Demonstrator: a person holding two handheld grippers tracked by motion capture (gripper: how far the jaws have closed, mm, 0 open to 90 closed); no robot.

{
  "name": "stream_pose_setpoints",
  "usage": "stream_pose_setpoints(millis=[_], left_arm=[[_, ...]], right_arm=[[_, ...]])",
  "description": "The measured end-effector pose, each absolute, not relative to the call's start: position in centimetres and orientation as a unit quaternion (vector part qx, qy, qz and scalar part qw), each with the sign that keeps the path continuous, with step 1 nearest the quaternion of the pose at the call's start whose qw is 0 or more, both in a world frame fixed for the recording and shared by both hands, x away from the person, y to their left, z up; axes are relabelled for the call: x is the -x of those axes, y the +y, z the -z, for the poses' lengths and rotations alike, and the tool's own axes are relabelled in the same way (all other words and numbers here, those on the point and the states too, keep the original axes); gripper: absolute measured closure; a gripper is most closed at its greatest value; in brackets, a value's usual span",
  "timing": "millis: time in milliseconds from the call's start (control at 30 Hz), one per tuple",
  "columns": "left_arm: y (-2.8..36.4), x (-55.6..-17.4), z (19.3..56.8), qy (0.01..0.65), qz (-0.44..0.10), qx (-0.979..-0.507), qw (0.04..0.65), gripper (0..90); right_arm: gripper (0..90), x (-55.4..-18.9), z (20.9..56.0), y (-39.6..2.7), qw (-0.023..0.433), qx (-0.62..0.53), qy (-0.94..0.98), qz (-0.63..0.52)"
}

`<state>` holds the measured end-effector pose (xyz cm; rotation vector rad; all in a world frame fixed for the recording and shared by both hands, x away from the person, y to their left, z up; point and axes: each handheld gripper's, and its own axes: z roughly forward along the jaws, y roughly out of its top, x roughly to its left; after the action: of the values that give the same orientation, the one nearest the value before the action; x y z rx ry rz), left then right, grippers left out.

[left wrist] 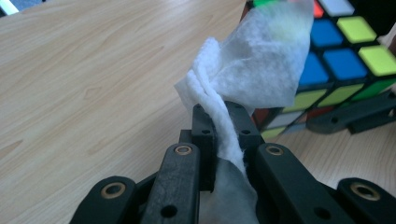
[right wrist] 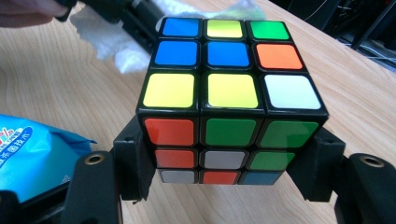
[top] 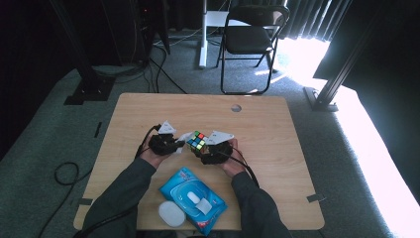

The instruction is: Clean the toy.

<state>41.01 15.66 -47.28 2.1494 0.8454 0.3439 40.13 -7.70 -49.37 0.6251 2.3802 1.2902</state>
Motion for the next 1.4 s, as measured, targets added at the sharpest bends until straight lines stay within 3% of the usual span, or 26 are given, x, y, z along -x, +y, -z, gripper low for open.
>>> stream_pose_setpoints(millis=[867,1400], left_arm=[[15.9,-40.9,46.4,0.310,-0.141,-0.849,0.404,84.2],[15.0,-40.7,48.0,0.279,-0.131,-0.874,0.376,84.4]], right_arm=[[34.1,-39.9,49.7,-7.3,0.173,-0.206,0.852,-0.450],[34.1,-40.1,48.5,-8.1,0.177,-0.210,0.839,-0.469]])
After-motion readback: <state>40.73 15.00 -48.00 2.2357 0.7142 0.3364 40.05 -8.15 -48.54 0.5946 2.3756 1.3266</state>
